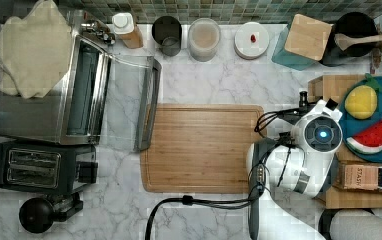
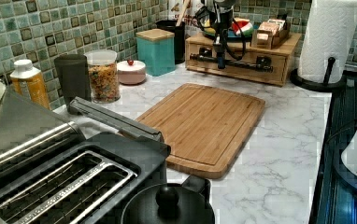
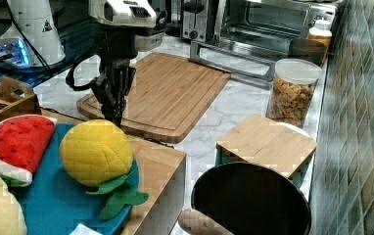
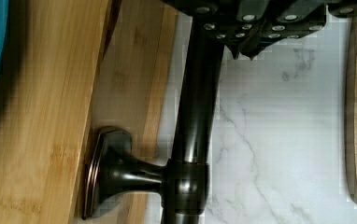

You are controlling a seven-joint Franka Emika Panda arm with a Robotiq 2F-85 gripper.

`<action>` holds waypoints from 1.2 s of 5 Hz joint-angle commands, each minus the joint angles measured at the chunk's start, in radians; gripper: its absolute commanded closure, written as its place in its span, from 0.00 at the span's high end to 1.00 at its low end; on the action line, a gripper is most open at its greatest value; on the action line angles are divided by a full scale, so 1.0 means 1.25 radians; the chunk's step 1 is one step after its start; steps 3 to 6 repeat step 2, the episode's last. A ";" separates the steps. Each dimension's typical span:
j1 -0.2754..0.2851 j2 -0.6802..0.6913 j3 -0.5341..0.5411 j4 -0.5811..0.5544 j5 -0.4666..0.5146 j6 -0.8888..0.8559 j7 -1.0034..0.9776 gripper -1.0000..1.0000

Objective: Close the drawer.

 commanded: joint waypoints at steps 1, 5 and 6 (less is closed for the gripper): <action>-0.111 -0.018 -0.106 0.113 -0.031 0.039 0.047 0.00; -0.097 -0.016 -0.121 0.113 -0.025 0.040 0.043 0.00; -0.097 -0.016 -0.121 0.113 -0.025 0.040 0.043 0.00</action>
